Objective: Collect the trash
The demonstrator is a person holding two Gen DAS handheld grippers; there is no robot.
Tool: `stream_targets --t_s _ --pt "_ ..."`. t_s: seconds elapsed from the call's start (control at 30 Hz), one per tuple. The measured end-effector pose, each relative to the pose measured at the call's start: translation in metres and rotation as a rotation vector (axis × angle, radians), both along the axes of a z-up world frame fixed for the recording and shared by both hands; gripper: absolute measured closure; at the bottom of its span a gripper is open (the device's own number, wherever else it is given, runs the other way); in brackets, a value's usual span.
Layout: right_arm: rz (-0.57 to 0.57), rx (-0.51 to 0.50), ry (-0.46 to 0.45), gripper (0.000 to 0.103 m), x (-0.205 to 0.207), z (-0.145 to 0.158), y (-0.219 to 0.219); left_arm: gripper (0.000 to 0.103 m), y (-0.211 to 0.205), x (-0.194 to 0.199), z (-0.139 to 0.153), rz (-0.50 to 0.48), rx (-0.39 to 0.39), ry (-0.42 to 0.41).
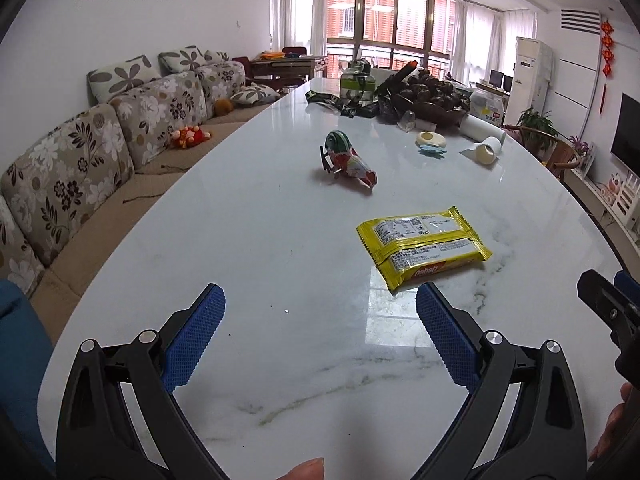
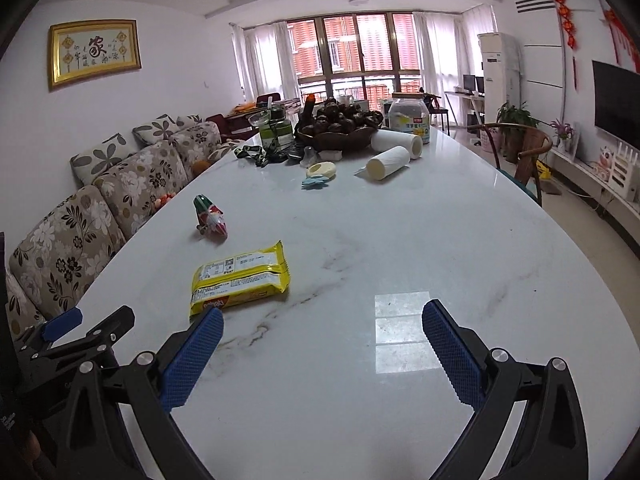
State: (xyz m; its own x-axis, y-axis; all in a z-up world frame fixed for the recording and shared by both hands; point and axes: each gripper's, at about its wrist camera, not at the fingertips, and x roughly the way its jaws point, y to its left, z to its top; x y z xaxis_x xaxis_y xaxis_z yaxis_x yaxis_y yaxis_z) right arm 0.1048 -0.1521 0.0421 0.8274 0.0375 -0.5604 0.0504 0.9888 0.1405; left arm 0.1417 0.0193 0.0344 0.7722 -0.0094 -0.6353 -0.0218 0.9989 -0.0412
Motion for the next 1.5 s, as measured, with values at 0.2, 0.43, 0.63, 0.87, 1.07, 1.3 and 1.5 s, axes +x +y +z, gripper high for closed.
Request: stream_targets --t_s 0.2,0.43,0.63,0.87,1.07,1.3,1.5 --pt "0.004 -0.011 0.000 0.005 -0.001 0.000 0.000 0.009 -0.003 0.000 0.000 -0.012 0.004 0.003" --pt "0.006 -0.018 -0.006 0.005 -0.004 0.002 -0.001 0.009 -0.006 -0.001 -0.001 -0.024 0.009 0.002" --pt "0.006 -0.017 0.000 0.005 -0.005 0.003 -0.002 0.009 -0.005 -0.001 -0.002 -0.020 0.007 0.004" --pt "0.009 -0.010 0.010 0.005 -0.006 0.000 -0.003 0.009 -0.003 0.000 -0.003 -0.018 -0.002 0.010" --pt "0.008 -0.009 0.017 0.005 -0.007 -0.001 -0.004 0.009 -0.004 0.000 -0.002 -0.019 0.002 0.005" --pt "0.003 -0.001 0.014 0.005 -0.009 -0.001 -0.006 0.009 -0.006 -0.001 -0.001 -0.023 0.005 0.004" --pt "0.007 0.012 0.021 0.005 -0.011 -0.002 -0.006 0.009 -0.006 -0.001 -0.001 -0.024 0.006 0.003"
